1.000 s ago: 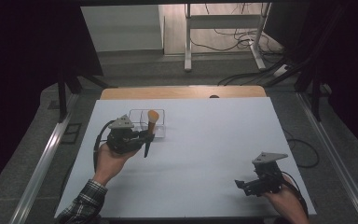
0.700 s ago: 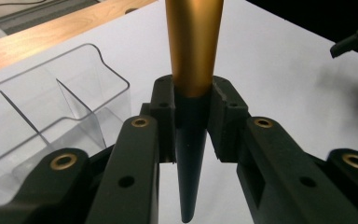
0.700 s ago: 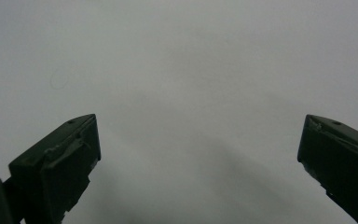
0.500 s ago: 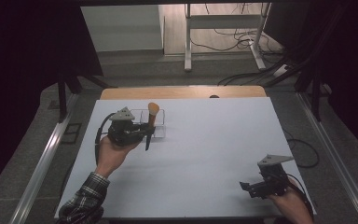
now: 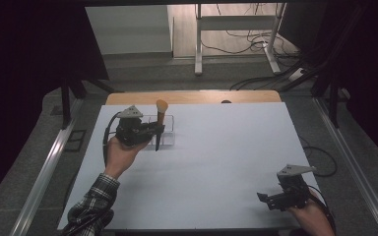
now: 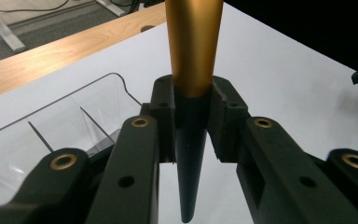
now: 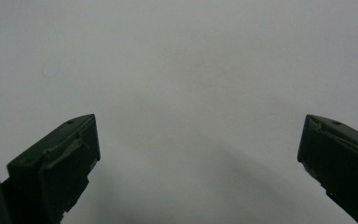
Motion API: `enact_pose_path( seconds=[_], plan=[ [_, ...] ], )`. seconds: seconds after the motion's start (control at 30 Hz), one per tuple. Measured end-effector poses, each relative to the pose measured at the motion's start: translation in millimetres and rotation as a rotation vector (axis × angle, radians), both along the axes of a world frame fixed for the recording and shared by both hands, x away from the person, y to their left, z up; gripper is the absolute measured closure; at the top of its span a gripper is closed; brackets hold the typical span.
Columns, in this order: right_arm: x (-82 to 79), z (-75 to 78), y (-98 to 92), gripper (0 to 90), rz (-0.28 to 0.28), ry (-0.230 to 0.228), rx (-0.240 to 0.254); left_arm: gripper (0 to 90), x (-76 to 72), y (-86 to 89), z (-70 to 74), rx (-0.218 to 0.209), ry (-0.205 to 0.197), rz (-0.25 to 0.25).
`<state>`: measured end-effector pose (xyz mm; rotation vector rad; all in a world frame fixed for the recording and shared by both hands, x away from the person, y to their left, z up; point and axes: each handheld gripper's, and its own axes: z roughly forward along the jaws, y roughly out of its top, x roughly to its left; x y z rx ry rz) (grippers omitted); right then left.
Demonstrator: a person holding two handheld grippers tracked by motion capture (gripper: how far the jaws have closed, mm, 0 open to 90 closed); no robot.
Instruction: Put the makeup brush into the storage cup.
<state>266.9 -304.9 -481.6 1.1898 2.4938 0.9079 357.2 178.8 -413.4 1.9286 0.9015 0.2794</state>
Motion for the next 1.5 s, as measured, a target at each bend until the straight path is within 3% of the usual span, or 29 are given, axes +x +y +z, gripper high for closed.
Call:
enact_pose_path(
  seconds=[1.03,1.5],
  plan=[
    [-4.1,0.6,-7.8,0.0,-0.012,-0.007,0.021,73.8,35.7,-7.0,21.9,0.009,-0.055,0.048],
    [-3.8,0.2,-7.1,0.0,-0.007,-0.007,0.013,73.8,53.1,-13.4,19.6,0.010,-0.062,0.069]
  ],
)
